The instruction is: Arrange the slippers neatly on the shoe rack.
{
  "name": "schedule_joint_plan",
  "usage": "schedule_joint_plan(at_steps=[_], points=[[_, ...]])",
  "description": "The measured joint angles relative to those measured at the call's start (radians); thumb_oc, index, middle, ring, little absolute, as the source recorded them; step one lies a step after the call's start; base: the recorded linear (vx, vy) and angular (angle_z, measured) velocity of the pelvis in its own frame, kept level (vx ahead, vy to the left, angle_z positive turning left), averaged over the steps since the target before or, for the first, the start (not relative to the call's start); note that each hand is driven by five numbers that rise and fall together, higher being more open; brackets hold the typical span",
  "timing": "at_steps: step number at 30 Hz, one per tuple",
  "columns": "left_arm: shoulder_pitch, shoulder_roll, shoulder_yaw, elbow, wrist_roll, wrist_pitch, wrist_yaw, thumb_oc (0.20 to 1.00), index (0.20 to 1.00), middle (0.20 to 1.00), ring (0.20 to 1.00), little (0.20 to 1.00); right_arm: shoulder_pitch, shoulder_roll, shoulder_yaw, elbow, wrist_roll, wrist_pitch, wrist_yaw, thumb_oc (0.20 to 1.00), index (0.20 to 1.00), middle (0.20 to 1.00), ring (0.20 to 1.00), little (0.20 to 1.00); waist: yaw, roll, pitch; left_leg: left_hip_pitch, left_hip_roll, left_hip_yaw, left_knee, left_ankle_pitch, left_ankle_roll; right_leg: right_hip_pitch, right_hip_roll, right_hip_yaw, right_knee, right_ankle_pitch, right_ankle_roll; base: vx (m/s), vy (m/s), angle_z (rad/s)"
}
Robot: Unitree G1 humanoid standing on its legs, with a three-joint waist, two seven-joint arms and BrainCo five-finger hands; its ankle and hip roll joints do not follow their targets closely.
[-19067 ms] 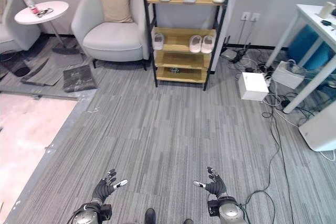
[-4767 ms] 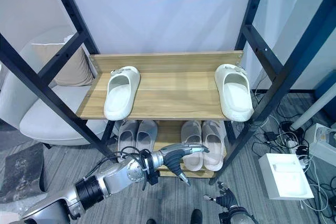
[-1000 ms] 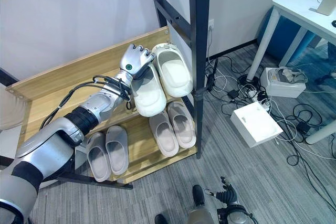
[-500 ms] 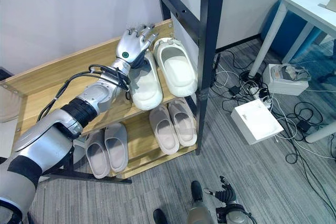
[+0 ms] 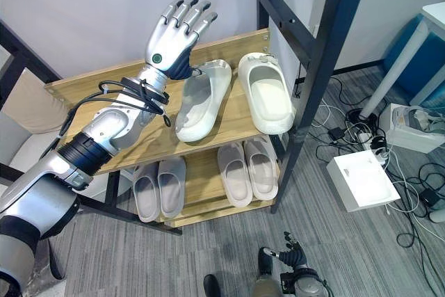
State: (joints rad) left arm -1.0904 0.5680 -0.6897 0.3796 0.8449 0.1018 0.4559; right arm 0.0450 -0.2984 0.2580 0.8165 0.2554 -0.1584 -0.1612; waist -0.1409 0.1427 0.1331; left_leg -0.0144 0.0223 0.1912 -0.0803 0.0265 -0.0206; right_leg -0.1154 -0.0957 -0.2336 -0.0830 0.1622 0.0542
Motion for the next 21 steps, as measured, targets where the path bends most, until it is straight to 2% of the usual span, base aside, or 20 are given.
schedule_joint_plan(at_steps=[4,5,6,9,10,12,13,15,16,18,19,21], points=[[0.085,0.006,0.114,-0.126,-0.008,-0.013,-0.023,1.0,1.0,1.0,1.0,1.0,0.002,0.014,-0.001,0.0,0.0,0.015,0.002,1.0,1.0,1.0,1.0,1.0,0.006,-0.008,-0.001,0.002,0.001,-0.013,0.0,0.001,-0.001,0.008,0.0,-0.013,0.0,-0.004,0.0,-0.01,-0.006,0.09],[0.168,0.006,0.201,-0.231,-0.024,-0.025,-0.023,1.0,1.0,1.0,1.0,1.0,0.0,0.022,-0.004,0.0,0.0,0.015,0.003,1.0,1.0,1.0,1.0,1.0,0.007,-0.01,-0.002,0.002,0.003,-0.014,0.0,0.001,-0.001,0.008,0.001,-0.013,0.0,-0.007,0.001,0.0,-0.002,0.04],[0.224,0.002,0.245,-0.296,-0.046,-0.039,-0.021,1.0,1.0,1.0,1.0,1.0,0.005,0.027,-0.005,0.0,0.0,0.016,0.003,1.0,1.0,1.0,1.0,1.0,0.012,-0.012,-0.003,0.002,0.004,-0.016,0.0,0.002,-0.002,0.01,0.002,-0.016,-0.001,-0.009,0.002,-0.01,-0.002,0.07],[0.348,-0.015,0.311,-0.382,-0.117,-0.079,-0.031,1.0,1.0,1.0,1.0,1.0,0.018,0.031,-0.004,0.001,-0.001,0.034,0.005,1.0,1.0,1.0,1.0,1.0,0.03,-0.019,-0.008,0.004,0.005,-0.019,0.0,0.004,-0.004,0.013,0.002,-0.019,-0.005,-0.011,0.004,0.01,0.001,0.06],[0.447,-0.043,0.359,-0.435,-0.222,-0.121,-0.049,1.0,1.0,1.0,1.0,1.0,0.019,0.039,-0.011,0.0,-0.001,0.036,0.005,1.0,1.0,1.0,1.0,1.0,0.039,-0.02,-0.01,0.007,0.005,-0.024,0.0,0.004,-0.004,0.018,0.001,-0.026,-0.005,-0.016,0.011,-0.01,0.006,0.05],[0.537,-0.076,0.381,-0.461,-0.337,-0.161,-0.069,1.0,1.0,1.0,1.0,1.0,0.022,0.052,-0.025,0.0,-0.001,0.038,0.005,1.0,1.0,1.0,1.0,1.0,0.045,-0.023,-0.01,0.015,0.005,-0.032,0.0,0.004,-0.004,0.031,0.001,-0.035,-0.005,-0.019,0.01,0.0,0.013,0.16],[0.659,-0.136,0.387,-0.473,-0.489,-0.19,-0.101,1.0,1.0,1.0,1.0,1.0,0.033,0.068,-0.033,0.0,-0.001,0.043,0.005,1.0,1.0,1.0,1.0,1.0,0.056,-0.023,-0.015,0.02,0.005,-0.046,0.0,0.004,-0.004,0.043,-0.001,-0.044,-0.004,-0.03,0.009,0.0,0.014,0.17],[0.824,-0.214,0.392,-0.49,-0.693,-0.208,-0.155,1.0,1.0,1.0,1.0,1.0,0.035,0.076,-0.032,0.001,-0.001,0.058,0.007,1.0,1.0,1.0,1.0,1.0,0.073,-0.027,-0.024,0.017,0.005,-0.049,0.0,0.005,-0.005,0.041,0.0,-0.043,-0.005,-0.034,0.009,-0.01,0.007,0.12],[0.878,-0.229,0.381,-0.489,-0.83,-0.214,-0.174,1.0,1.0,1.0,1.0,1.0,0.037,0.077,-0.032,0.001,-0.001,0.061,0.01,1.0,1.0,1.0,1.0,1.0,0.084,-0.028,-0.024,0.018,0.005,-0.051,0.0,0.005,-0.005,0.042,0.0,-0.044,-0.006,-0.033,0.009,-0.01,0.006,0.13],[0.931,-0.246,0.319,-0.474,-1.033,-0.216,-0.225,1.0,1.0,1.0,1.0,1.0,0.035,0.076,-0.032,0.001,0.0,0.065,0.014,1.0,1.0,1.0,1.0,1.0,0.104,-0.03,-0.025,0.016,0.003,-0.059,0.0,0.008,-0.004,0.044,-0.002,-0.047,-0.006,-0.034,0.009,0.0,0.001,0.1],[0.932,-0.248,0.302,-0.466,-1.074,-0.235,-0.227,1.0,1.0,1.0,1.0,1.0,0.03,0.074,-0.031,0.001,0.0,0.07,0.017,1.0,1.0,1.0,1.0,1.0,0.106,-0.03,-0.025,0.016,0.003,-0.063,0.0,0.008,-0.005,0.046,-0.002,-0.05,-0.006,-0.034,0.009,0.0,-0.002,0.15],[0.895,-0.237,0.29,-0.45,-1.217,-0.226,-0.279,1.0,1.0,1.0,1.0,1.0,0.015,0.068,-0.03,0.0,0.001,0.08,0.025,1.0,1.0,1.0,1.0,1.0,0.103,-0.029,-0.028,0.018,0.002,-0.072,0.0,0.009,-0.005,0.054,-0.004,-0.064,-0.006,-0.034,0.01,0.0,-0.002,0.12]])
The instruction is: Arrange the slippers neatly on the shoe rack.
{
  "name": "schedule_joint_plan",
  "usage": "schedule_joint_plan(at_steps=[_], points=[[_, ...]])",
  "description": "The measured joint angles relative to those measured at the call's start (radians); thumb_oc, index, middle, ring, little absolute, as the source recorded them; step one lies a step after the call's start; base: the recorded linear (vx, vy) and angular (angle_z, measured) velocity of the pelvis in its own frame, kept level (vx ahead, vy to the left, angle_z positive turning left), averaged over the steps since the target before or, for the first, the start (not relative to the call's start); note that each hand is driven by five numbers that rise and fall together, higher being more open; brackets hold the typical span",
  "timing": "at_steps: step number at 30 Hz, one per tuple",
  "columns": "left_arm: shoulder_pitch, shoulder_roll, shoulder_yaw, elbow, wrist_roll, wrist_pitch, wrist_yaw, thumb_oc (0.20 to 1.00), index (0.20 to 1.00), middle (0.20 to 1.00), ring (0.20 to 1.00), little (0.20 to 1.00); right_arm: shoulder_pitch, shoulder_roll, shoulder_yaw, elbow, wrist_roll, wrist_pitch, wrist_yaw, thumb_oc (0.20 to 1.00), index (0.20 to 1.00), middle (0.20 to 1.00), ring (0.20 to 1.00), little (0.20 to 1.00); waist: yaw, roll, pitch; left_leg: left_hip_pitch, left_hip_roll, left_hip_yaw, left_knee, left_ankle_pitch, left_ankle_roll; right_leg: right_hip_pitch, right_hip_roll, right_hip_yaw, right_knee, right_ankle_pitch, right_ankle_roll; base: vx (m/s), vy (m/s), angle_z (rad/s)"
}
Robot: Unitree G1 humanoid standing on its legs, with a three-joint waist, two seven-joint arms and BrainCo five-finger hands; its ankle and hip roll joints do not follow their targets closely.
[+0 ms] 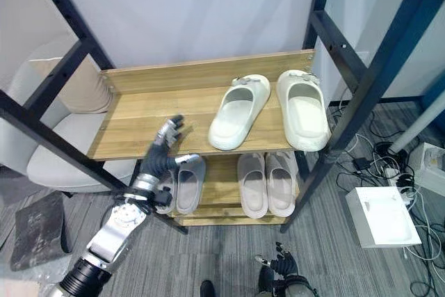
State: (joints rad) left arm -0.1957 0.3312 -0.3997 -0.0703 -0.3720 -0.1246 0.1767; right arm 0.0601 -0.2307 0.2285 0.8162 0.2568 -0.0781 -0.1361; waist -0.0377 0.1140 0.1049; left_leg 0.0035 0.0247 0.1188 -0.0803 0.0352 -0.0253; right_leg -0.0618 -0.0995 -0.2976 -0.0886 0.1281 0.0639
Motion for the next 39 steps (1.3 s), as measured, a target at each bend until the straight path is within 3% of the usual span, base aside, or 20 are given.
schedule_joint_plan(at_steps=[4,7,18,24,29,33,38,39], points=[[-0.019,-0.001,-0.019,-0.001,-0.186,0.025,-0.063,1.0,1.0,1.0,1.0,1.0,-0.004,-0.022,0.012,-0.005,0.001,0.022,0.02,1.0,1.0,1.0,1.0,1.0,-0.008,0.009,-0.009,0.001,0.001,0.0,0.0,0.001,-0.001,0.001,0.001,-0.001,0.0,0.0,0.0,0.0,0.0,0.0],[-0.049,-0.008,-0.057,0.002,-0.22,0.046,-0.085,1.0,1.0,1.0,1.0,1.0,-0.004,-0.034,0.037,-0.005,0.001,0.041,0.029,1.0,1.0,1.0,1.0,1.0,-0.008,0.012,-0.012,0.001,0.002,0.0,0.0,0.002,0.0,0.001,0.002,-0.001,0.0,0.0,0.0,0.0,0.0,0.0],[-0.281,-0.182,-0.162,0.242,-0.218,0.055,-0.015,1.0,1.0,1.0,1.0,1.0,-0.053,0.006,0.098,0.0,0.004,0.047,0.013,1.0,1.0,1.0,1.0,1.0,-0.031,0.008,-0.031,-0.005,0.003,0.0,0.0,0.004,-0.001,-0.007,0.003,0.0,0.0,0.0,0.0,0.0,0.001,0.0],[-0.333,-0.199,-0.147,0.321,-0.227,0.04,0.06,1.0,1.0,1.0,1.0,1.0,-0.059,0.002,0.112,0.005,0.022,0.048,-0.013,1.0,1.0,1.0,1.0,1.0,-0.04,0.005,-0.041,-0.006,0.003,0.005,0.0,0.004,-0.001,-0.01,0.004,0.004,0.0,0.0,-0.001,0.01,-0.002,-0.03],[-0.332,-0.191,-0.146,0.317,-0.238,0.041,0.065,1.0,1.0,1.0,1.0,1.0,-0.055,0.007,0.111,0.01,0.022,0.048,-0.023,1.0,1.0,1.0,1.0,1.0,-0.041,0.004,-0.043,-0.006,0.004,0.006,0.0,0.004,0.0,-0.01,0.004,0.005,0.0,0.0,0.0,0.0,0.0,0.0],[-0.296,-0.176,-0.109,0.3,-0.237,0.035,0.077,1.0,1.0,1.0,1.0,1.0,-0.057,0.003,0.104,0.014,0.025,0.048,-0.027,1.0,1.0,1.0,1.0,1.0,-0.031,0.006,-0.045,-0.004,0.006,0.002,0.0,0.005,0.0,-0.006,0.005,-0.006,0.0,0.0,-0.001,0.0,-0.012,0.02],[-0.156,-0.156,0.067,0.208,-0.276,0.018,0.123,1.0,1.0,1.0,1.0,1.0,-0.065,0.001,0.073,0.009,0.049,0.045,-0.036,1.0,1.0,1.0,1.0,1.0,-0.021,0.007,-0.046,0.006,0.01,-0.009,0.0,0.007,-0.002,0.01,0.007,-0.018,0.0,-0.003,-0.005,-0.02,-0.019,0.08],[-0.082,-0.133,0.113,0.117,-0.302,0.013,0.124,1.0,1.0,1.0,1.0,1.0,-0.064,-0.002,0.065,0.011,0.06,0.043,-0.035,1.0,1.0,1.0,1.0,1.0,-0.008,0.006,-0.045,0.005,0.01,-0.018,0.0,0.007,-0.003,0.013,0.007,-0.027,0.0,-0.005,-0.006,-0.01,-0.009,0.25]])
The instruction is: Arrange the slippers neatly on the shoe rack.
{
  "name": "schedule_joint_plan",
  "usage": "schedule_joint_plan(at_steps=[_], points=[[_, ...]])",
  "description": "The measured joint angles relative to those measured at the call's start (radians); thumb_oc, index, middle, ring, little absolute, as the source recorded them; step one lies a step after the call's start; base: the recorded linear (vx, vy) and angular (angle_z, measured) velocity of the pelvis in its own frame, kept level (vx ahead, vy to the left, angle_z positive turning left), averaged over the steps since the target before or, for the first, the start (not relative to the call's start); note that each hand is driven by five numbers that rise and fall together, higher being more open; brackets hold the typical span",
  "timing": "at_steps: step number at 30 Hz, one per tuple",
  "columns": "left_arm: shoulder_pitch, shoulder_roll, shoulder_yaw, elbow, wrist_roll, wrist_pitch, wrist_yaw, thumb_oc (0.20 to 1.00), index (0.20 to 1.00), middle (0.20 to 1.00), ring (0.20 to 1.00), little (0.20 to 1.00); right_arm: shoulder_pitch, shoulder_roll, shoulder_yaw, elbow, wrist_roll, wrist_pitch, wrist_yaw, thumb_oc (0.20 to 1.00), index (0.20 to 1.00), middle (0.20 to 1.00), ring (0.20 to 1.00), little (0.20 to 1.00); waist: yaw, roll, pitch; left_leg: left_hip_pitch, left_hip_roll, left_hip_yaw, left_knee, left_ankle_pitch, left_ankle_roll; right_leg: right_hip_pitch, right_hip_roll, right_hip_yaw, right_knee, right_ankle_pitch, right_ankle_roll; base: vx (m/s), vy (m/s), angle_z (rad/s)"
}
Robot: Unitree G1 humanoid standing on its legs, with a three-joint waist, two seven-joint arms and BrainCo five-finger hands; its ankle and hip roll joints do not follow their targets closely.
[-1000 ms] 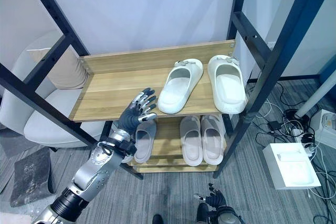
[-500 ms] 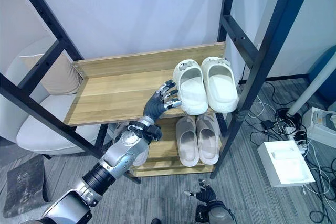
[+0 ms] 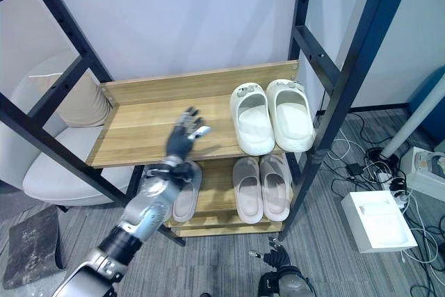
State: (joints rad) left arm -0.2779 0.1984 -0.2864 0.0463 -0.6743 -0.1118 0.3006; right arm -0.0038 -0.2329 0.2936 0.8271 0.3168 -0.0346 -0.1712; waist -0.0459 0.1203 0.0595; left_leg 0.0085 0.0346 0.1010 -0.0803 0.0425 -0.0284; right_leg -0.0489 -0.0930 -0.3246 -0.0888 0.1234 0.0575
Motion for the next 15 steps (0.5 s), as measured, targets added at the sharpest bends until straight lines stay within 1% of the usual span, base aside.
schedule_joint_plan(at_steps=[1,2,3,4,6,8,10,11,12,15], points=[[0.074,0.013,0.038,-0.1,-0.023,-0.018,-0.001,1.0,1.0,1.0,1.0,1.0,0.011,0.0,-0.005,0.004,0.006,0.0,0.0,1.0,1.0,1.0,1.0,1.0,0.006,-0.004,0.002,0.002,0.0,-0.013,0.0,0.001,-0.002,0.008,0.0,-0.005,0.0,-0.006,0.002,0.0,-0.004,0.27],[0.082,0.017,0.042,-0.111,-0.025,-0.026,-0.005,1.0,1.0,1.0,1.0,1.0,0.016,-0.002,-0.01,0.009,0.009,0.0,0.001,1.0,1.0,1.0,1.0,1.0,0.017,-0.005,0.002,0.002,0.0,-0.015,0.0,0.002,-0.001,0.011,0.0,-0.006,0.0,-0.006,0.003,-0.02,-0.002,0.26],[0.089,0.031,0.053,-0.134,-0.056,-0.038,-0.024,1.0,1.0,1.0,1.0,1.0,0.014,-0.002,-0.014,0.047,0.009,-0.001,0.007,1.0,1.0,1.0,1.0,1.0,0.053,-0.008,0.002,0.004,-0.002,-0.02,0.0,0.002,-0.001,0.014,-0.002,-0.008,0.0,-0.007,0.003,-0.01,0.005,0.12],[0.089,0.053,0.055,-0.158,-0.07,-0.042,-0.036,1.0,1.0,1.0,1.0,1.0,0.009,0.0,-0.017,0.067,0.009,-0.002,0.015,1.0,1.0,1.0,1.0,1.0,0.062,-0.008,0.002,0.002,-0.004,-0.023,0.0,0.002,-0.001,0.015,-0.004,-0.012,0.0,-0.007,0.003,-0.01,0.007,0.1],[0.091,0.098,0.04,-0.267,-0.097,-0.042,-0.11,1.0,1.0,1.0,1.0,1.0,0.0,0.017,-0.019,0.094,0.008,-0.002,0.033,1.0,1.0,1.0,1.0,1.0,0.065,-0.014,0.003,0.0,-0.006,-0.029,0.0,0.003,-0.001,0.015,-0.005,-0.016,0.0,-0.006,0.004,0.0,0.012,0.07],[0.086,0.133,0.008,-0.346,-0.098,-0.042,-0.183,1.0,1.0,1.0,1.0,1.0,0.001,0.029,-0.018,0.116,0.007,-0.001,0.048,1.0,1.0,1.0,1.0,1.0,0.069,-0.019,0.001,0.001,-0.006,-0.034,0.0,0.003,-0.001,0.019,-0.005,-0.022,0.0,-0.007,0.004,0.0,0.018,0.07],[0.082,0.186,-0.066,-0.443,-0.098,-0.037,-0.283,1.0,1.0,1.0,1.0,1.0,0.003,0.038,-0.018,0.133,-0.004,-0.002,0.061,1.0,1.0,1.0,1.0,1.0,0.069,-0.021,0.002,0.008,-0.005,-0.036,0.0,0.004,-0.002,0.028,-0.005,-0.028,0.0,-0.008,0.006,0.0,0.012,0.02],[0.08,0.195,-0.096,-0.462,-0.098,-0.034,-0.313,1.0,1.0,1.0,1.0,1.0,0.003,0.038,-0.018,0.138,-0.005,-0.002,0.066,1.0,1.0,1.0,1.0,1.0,0.069,-0.021,0.001,0.01,-0.006,-0.037,0.0,0.004,-0.002,0.03,-0.005,-0.029,0.0,-0.009,0.007,0.0,0.0,0.0],[0.075,0.211,-0.14,-0.479,-0.096,-0.024,-0.365,1.0,1.0,1.0,1.0,1.0,-0.003,0.04,-0.017,0.15,-0.016,-0.002,0.074,1.0,1.0,1.0,1.0,1.0,0.071,-0.02,0.0,0.011,-0.006,-0.038,0.0,0.004,-0.002,0.032,-0.005,-0.03,0.0,-0.01,0.007,0.0,0.02,0.03],[0.076,0.23,-0.239,-0.456,-0.094,0.013,-0.453,1.0,1.0,1.0,1.0,1.0,-0.011,0.039,0.007,0.151,-0.044,-0.003,0.089,1.0,1.0,1.0,1.0,1.0,0.075,-0.019,-0.001,0.011,-0.005,-0.041,0.0,0.005,-0.003,0.033,-0.005,-0.032,0.0,-0.01,0.006,0.0,0.0,0.0]])
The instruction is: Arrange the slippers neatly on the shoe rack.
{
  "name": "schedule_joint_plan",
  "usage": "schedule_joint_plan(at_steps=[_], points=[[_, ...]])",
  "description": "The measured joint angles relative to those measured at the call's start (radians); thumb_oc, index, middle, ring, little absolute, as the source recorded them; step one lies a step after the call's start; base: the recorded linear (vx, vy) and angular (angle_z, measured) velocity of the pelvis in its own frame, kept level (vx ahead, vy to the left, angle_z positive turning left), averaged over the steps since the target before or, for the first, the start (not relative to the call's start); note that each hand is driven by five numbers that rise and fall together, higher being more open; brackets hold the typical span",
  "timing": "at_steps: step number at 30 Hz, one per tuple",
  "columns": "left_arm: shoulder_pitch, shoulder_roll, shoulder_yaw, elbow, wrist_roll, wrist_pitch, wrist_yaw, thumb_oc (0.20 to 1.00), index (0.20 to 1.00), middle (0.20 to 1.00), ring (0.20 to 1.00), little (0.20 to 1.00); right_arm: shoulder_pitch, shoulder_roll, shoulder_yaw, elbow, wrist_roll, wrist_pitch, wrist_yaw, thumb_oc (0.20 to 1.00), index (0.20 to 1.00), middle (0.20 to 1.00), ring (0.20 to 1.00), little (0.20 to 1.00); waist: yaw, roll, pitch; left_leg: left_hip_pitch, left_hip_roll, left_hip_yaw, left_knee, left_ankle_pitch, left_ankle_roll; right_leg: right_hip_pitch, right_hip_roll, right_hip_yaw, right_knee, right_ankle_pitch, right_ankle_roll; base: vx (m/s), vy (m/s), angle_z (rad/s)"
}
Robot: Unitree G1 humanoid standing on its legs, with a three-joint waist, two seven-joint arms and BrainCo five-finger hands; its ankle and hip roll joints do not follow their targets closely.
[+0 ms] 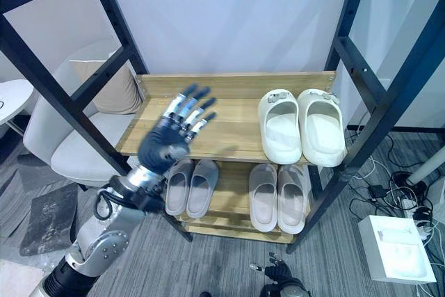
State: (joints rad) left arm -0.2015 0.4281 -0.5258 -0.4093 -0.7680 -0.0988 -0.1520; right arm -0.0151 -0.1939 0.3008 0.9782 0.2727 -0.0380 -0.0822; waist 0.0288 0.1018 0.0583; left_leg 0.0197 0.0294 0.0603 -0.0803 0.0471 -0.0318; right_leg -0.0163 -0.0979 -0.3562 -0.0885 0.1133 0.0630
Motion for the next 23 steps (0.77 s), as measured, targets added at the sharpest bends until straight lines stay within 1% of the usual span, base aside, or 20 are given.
schedule_joint_plan(at_steps=[1,2,3,5,6,7,8,9,10,11,12,13,14,15,16,17,18,19,23], points=[[0.001,0.017,-0.039,0.015,0.003,0.025,-0.028,1.0,1.0,1.0,1.0,1.0,-0.003,0.004,0.004,0.0,-0.007,-0.001,0.005,1.0,1.0,1.0,1.0,1.0,0.0,0.0,0.0,0.0,0.001,-0.002,0.0,0.0,-0.001,0.001,0.001,0.0,0.0,-0.001,-0.002,-0.03,0.026,0.05],[0.007,0.033,-0.089,0.068,0.008,0.032,-0.056,1.0,1.0,1.0,1.0,1.0,-0.005,0.009,0.006,0.0,-0.019,-0.002,0.007,1.0,1.0,1.0,1.0,1.0,0.0,0.002,-0.004,0.0,0.001,-0.006,0.0,0.001,-0.001,0.002,0.001,-0.003,0.0,-0.002,-0.003,-0.02,0.027,0.06],[0.032,0.047,-0.136,0.181,0.066,0.048,-0.096,1.0,1.0,1.0,1.0,1.0,-0.007,0.01,0.017,0.0,-0.026,-0.006,0.011,1.0,1.0,1.0,1.0,1.0,-0.002,0.007,-0.008,0.0,0.001,-0.008,0.0,0.001,-0.001,0.003,0.002,-0.004,0.0,-0.002,-0.003,0.0,0.0,0.0],[0.086,0.059,-0.158,0.3,0.124,0.076,-0.107,1.0,1.0,1.0,1.0,1.0,-0.008,0.009,0.032,-0.003,-0.037,-0.007,0.016,1.0,1.0,1.0,1.0,1.0,-0.01,0.013,-0.012,0.0,0.003,-0.008,0.0,0.001,-0.001,0.002,0.003,-0.003,0.0,-0.003,-0.004,0.0,0.0,0.0],[0.1,0.057,-0.165,0.359,0.164,0.076,-0.111,1.0,1.0,1.0,1.0,1.0,-0.007,0.004,0.037,-0.003,-0.038,-0.007,0.02,1.0,1.0,1.0,1.0,1.0,-0.011,0.011,-0.011,-0.001,0.002,-0.008,0.0,0.001,-0.002,0.002,0.003,-0.003,0.0,-0.003,-0.004,0.0,0.0,0.0],[0.13,0.056,-0.168,0.452,0.244,0.087,-0.108,1.0,1.0,1.0,1.0,1.0,-0.007,0.003,0.044,-0.008,-0.038,-0.007,0.024,1.0,1.0,1.0,1.0,1.0,-0.016,0.011,-0.012,0.0,0.004,-0.008,0.0,0.001,-0.002,0.001,0.004,-0.003,0.0,-0.003,-0.005,0.0,0.0,0.0],[0.163,0.055,-0.18,0.508,0.298,0.092,-0.106,1.0,1.0,1.0,1.0,1.0,-0.006,0.003,0.047,-0.013,-0.038,-0.006,0.026,1.0,1.0,1.0,1.0,1.0,-0.018,0.001,-0.006,-0.003,0.004,-0.008,-0.001,-0.001,-0.004,-0.001,0.004,-0.003,0.0,-0.003,-0.005,0.0,0.0,0.0],[0.187,0.035,-0.166,0.601,0.339,0.083,-0.104,1.0,1.0,1.0,1.0,1.0,-0.001,-0.003,0.052,-0.03,-0.037,-0.004,0.027,1.0,1.0,1.0,1.0,1.0,-0.019,0.007,-0.009,-0.001,0.004,-0.004,0.0,0.001,-0.003,0.0,0.004,-0.001,0.0,-0.003,-0.005,-0.02,0.011,-0.04],[0.207,-0.007,-0.147,0.718,0.421,0.092,-0.077,1.0,1.0,1.0,1.0,1.0,0.012,-0.009,0.054,-0.06,-0.037,-0.007,0.029,1.0,1.0,1.0,1.0,1.0,-0.021,0.005,-0.01,-0.001,0.003,-0.001,0.0,0.0,-0.002,-0.001,0.003,0.0,0.0,-0.003,-0.005,0.0,0.0,0.0],[0.229,-0.014,-0.145,0.762,0.474,0.103,-0.054,1.0,1.0,1.0,1.0,1.0,0.016,-0.008,0.055,-0.071,-0.037,-0.005,0.029,1.0,1.0,1.0,1.0,1.0,-0.021,-0.011,-0.002,-0.005,0.004,-0.002,0.0,0.0,-0.002,-0.004,0.003,-0.001,0.0,-0.003,-0.005,0.0,0.0,0.0],[0.25,-0.036,-0.111,0.815,0.49,0.084,-0.037,1.0,1.0,1.0,1.0,1.0,0.025,-0.012,0.063,-0.096,-0.036,-0.003,0.028,1.0,1.0,1.0,1.0,1.0,-0.021,-0.009,-0.003,-0.005,0.004,-0.001,0.0,0.0,-0.002,-0.005,0.003,0.0,0.0,-0.003,-0.005,0.0,0.0,0.0],[0.272,-0.077,-0.066,0.875,0.506,0.086,-0.001,1.0,1.0,1.0,1.0,1.0,0.039,-0.013,0.068,-0.117,-0.035,-0.005,0.028,1.0,1.0,1.0,1.0,1.0,-0.021,-0.013,-0.001,-0.005,0.004,-0.001,0.0,-0.001,-0.003,-0.005,0.003,0.0,0.0,-0.003,-0.005,0.0,0.0,0.0],[0.292,-0.119,-0.016,0.94,0.506,0.085,0.045,1.0,1.0,1.0,1.0,1.0,0.046,-0.012,0.067,-0.124,-0.035,-0.007,0.025,1.0,1.0,1.0,1.0,1.0,-0.02,-0.022,0.002,-0.004,0.004,-0.001,0.0,0.0,-0.001,-0.003,0.003,0.0,0.0,-0.003,-0.005,0.0,0.0,0.0],[0.301,-0.139,-0.004,0.974,0.499,0.083,0.062,1.0,1.0,1.0,1.0,1.0,0.051,-0.01,0.067,-0.123,-0.033,-0.004,0.023,1.0,1.0,1.0,1.0,1.0,-0.02,-0.028,0.004,-0.005,0.003,-0.004,0.0,0.0,-0.002,-0.003,0.003,-0.002,0.0,-0.003,-0.005,0.0,-0.02,0.05],[0.307,-0.188,0.044,1.067,0.463,0.071,0.098,1.0,1.0,1.0,1.0,1.0,0.055,-0.006,0.067,-0.122,-0.028,-0.003,0.017,1.0,1.0,1.0,1.0,1.0,-0.02,-0.034,0.005,-0.005,0.003,-0.005,0.0,0.0,-0.002,-0.003,0.002,-0.002,0.0,-0.003,-0.005,0.0,-0.019,0.04],[0.307,-0.198,0.049,1.09,0.455,0.076,0.119,1.0,1.0,1.0,1.0,1.0,0.056,-0.002,0.064,-0.121,-0.017,-0.003,0.014,1.0,1.0,1.0,1.0,1.0,-0.02,-0.038,0.006,-0.006,0.003,-0.005,0.0,0.0,-0.002,-0.003,0.002,-0.002,0.0,-0.003,-0.005,0.0,-0.026,0.03],[0.308,-0.225,0.083,1.145,0.419,0.067,0.144,1.0,1.0,1.0,1.0,1.0,0.057,0.003,0.06,-0.119,-0.006,-0.003,0.003,1.0,1.0,1.0,1.0,1.0,-0.019,-0.043,0.006,-0.006,0.003,-0.007,0.0,0.0,-0.001,-0.002,0.002,-0.004,0.0,-0.003,-0.005,0.0,0.0,0.0],[0.309,-0.235,0.1,1.171,0.396,0.067,0.172,1.0,1.0,1.0,1.0,1.0,0.057,0.002,0.059,-0.12,0.012,-0.003,-0.001,1.0,1.0,1.0,1.0,1.0,-0.02,-0.047,0.005,-0.006,0.003,-0.007,0.0,0.0,-0.001,-0.002,0.003,-0.004,0.0,-0.003,-0.005,0.0,0.0,0.0],[0.303,-0.239,0.147,1.209,0.395,0.058,0.212,1.0,1.0,1.0,1.0,1.0,0.059,-0.004,0.039,-0.12,0.033,-0.004,-0.015,1.0,1.0,1.0,1.0,1.0,-0.02,-0.049,0.006,-0.002,0.004,-0.008,0.0,0.0,-0.001,0.002,0.003,-0.005,0.0,-0.003,-0.005,0.0,0.0,0.0]])
